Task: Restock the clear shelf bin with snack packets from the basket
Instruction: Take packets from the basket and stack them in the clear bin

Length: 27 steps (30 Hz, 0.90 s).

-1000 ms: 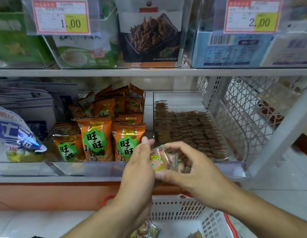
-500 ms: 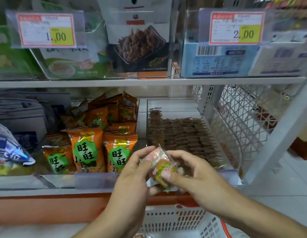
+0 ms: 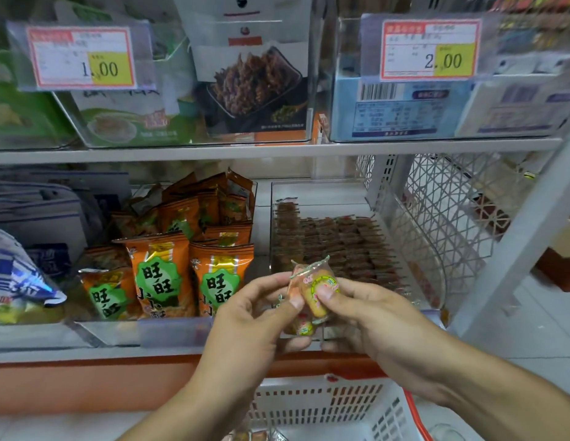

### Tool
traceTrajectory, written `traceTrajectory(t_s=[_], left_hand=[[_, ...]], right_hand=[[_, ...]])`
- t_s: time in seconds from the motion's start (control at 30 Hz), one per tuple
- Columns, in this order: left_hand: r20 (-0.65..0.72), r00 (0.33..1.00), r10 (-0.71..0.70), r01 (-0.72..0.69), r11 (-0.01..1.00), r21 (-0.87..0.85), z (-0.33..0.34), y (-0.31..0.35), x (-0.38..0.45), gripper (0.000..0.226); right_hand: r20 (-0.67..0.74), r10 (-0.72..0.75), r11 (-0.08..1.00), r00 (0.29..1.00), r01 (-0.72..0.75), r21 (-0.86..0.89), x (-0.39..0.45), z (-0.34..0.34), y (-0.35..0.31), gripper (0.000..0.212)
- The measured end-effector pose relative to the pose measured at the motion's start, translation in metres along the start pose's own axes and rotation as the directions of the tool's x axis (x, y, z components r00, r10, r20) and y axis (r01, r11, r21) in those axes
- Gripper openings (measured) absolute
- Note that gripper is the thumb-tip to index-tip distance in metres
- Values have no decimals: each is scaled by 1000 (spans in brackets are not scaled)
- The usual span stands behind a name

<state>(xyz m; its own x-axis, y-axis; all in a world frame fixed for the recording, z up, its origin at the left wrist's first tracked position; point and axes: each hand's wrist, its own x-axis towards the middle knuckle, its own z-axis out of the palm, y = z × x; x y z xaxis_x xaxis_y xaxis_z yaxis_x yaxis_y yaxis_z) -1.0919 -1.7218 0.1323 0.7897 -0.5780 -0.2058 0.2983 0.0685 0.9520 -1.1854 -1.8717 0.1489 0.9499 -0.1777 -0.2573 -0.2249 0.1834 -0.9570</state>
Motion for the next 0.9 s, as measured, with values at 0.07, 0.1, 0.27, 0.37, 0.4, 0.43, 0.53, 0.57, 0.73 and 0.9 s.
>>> traceTrajectory(t_s=[0.07,0.1,0.27,0.37,0.4,0.43,0.53,0.57,0.73,0.9], left_hand=[[-30,999,-31,30,999,-19,-1,1,2,25],[-39,997,-59,57,997,-49,-1,2,3,23],[27,981,-190,190,944,-270,-3,12,0,38],[238,943,-232,286,932,-225,-4,20,-4,48],[280,932,-230,288,940,-185,-4,21,-5,43],[294,929,-227,283,945,-162,-4,20,-6,38],[253,943,-217,271,940,-205,-2,17,-6,29],[224,953,-203,254,939,-231,-3,16,-5,25],[38,994,-107,113,971,-213,-8,16,-1,15],[-4,998,-61,60,988,-144,-4,9,-3,22]], right_hand=[[-55,-114,988,992,108,-110,-2,0,2,21],[-74,-231,941,970,203,-270,-4,-1,1,20],[270,-678,78,684,431,-899,-13,-20,-9,40],[355,-708,-57,610,452,-890,-9,-30,-10,39],[385,-701,-98,600,453,-886,-8,-33,-10,42],[416,-687,-132,596,461,-878,-8,-37,-10,46],[477,-670,-201,569,480,-854,-8,-44,-13,46],[471,-686,-201,555,477,-855,-8,-47,-14,44],[66,-706,377,705,454,-807,-14,-44,-17,33],[-108,-232,971,967,237,37,-15,-21,-13,24]])
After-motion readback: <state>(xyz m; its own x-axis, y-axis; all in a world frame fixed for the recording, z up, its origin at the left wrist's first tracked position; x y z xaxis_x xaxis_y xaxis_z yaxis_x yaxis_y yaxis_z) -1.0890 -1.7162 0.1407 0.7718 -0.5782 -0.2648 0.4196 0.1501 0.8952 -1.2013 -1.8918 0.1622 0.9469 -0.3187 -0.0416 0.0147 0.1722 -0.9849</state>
